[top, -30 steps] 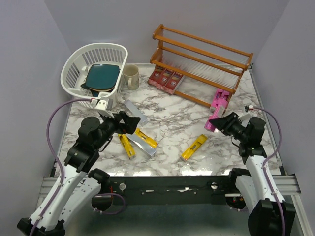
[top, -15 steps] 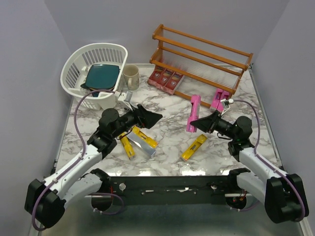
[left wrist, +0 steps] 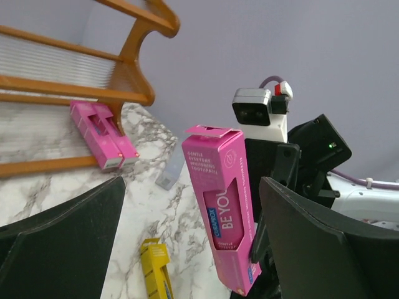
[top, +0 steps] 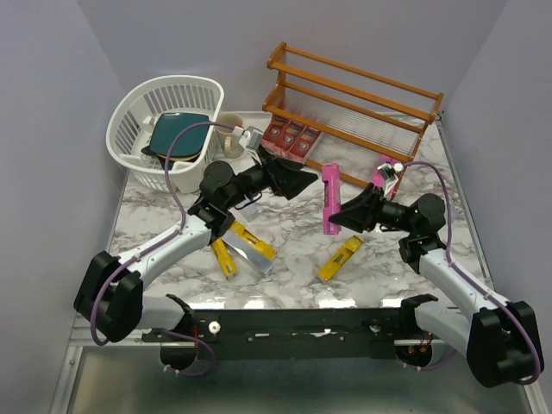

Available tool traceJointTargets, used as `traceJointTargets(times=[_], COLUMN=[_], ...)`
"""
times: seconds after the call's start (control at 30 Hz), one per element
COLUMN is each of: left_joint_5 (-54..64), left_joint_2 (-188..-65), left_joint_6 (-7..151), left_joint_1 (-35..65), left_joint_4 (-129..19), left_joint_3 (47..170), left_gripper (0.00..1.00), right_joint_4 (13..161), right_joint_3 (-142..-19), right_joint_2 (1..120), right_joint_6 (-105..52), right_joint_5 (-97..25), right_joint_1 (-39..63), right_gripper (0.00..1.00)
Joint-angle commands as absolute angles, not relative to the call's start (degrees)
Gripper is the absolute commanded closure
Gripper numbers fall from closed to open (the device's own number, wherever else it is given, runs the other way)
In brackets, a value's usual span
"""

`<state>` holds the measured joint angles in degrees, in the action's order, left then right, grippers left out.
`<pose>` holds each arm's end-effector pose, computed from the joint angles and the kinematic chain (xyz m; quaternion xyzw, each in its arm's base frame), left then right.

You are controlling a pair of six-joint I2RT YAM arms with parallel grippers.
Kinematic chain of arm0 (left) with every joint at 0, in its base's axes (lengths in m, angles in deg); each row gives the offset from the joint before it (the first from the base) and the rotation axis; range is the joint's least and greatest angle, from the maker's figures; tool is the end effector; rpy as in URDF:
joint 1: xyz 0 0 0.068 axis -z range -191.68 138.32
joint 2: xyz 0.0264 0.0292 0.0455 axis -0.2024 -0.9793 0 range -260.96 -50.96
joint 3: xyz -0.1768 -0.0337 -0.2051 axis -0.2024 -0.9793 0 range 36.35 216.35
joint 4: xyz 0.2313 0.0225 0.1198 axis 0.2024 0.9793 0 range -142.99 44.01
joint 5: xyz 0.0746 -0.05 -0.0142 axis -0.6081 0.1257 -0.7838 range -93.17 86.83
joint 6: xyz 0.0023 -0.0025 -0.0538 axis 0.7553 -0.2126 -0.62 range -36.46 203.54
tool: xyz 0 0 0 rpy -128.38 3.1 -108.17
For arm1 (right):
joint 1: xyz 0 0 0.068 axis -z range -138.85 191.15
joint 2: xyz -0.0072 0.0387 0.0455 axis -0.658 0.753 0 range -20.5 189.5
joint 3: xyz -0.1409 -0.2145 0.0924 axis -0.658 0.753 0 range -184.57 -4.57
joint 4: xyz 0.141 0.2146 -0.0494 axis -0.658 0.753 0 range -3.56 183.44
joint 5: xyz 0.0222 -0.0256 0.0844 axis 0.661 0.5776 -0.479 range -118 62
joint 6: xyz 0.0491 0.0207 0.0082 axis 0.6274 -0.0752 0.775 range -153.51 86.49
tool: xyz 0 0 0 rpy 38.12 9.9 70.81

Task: Place and organize the toothpastes onto the shelf
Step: Pick up the toothpaste from the center of the board.

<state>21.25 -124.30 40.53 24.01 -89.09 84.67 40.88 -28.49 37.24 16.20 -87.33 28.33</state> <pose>0.2319 -0.1846 0.3377 0.1233 0.6303 -0.5824 0.4983 0.1944 0.0756 0.2691 -0.1907 0.6417 0.6168 0.4141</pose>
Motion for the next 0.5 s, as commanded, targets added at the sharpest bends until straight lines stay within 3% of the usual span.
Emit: traceJointTargets(times=[0.0,0.13,0.47], left_joint_5=[29.2,36.2,40.4], left_joint_2=[-128.2,-133.3,-140.8], left_joint_6=[38.4,33.4,21.6], left_joint_1=[24.4,24.4,24.5], left_joint_4=[-102.0,-108.3,-122.1], left_joint_3=[88.4,90.8,93.6], left_gripper=[0.01,0.01,0.01], right_joint_4=[40.7,40.7,42.5], right_joint_3=[-31.7,-32.5,-34.2], right_joint_2=[37.1,36.8,36.4], right_joint_6=[14.4,14.3,13.1], right_joint_5=[-91.9,-92.8,-93.7], right_joint_1=[27.9,27.7,27.3], right_gripper=[0.59,0.59,0.58])
